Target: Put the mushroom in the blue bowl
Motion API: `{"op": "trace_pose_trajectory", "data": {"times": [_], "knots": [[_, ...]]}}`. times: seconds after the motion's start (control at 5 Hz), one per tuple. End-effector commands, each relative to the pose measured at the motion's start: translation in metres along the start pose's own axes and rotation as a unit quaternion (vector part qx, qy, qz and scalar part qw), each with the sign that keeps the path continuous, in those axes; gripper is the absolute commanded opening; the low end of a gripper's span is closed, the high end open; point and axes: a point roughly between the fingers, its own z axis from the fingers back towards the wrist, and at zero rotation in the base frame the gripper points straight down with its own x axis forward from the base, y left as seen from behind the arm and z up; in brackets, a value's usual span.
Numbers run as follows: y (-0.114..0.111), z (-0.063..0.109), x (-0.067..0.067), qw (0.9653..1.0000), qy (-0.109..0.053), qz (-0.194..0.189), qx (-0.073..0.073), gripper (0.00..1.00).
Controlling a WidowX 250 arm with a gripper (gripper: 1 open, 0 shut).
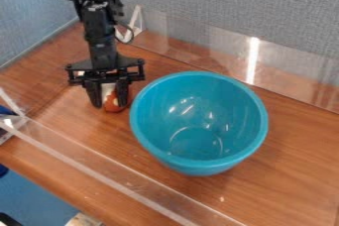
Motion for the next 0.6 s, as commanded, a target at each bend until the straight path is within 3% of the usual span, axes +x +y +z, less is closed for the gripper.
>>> {"op": "trace_pose_trajectory", "data": {"times": [0.0,0.4], "knots": [[0.0015,0.0148,0.0054,0.9998,-0.02,0.002,-0.005,0.0],[0.0006,0.0241,0.0041,0.9997,-0.023,-0.004,-0.011,0.0]]}}
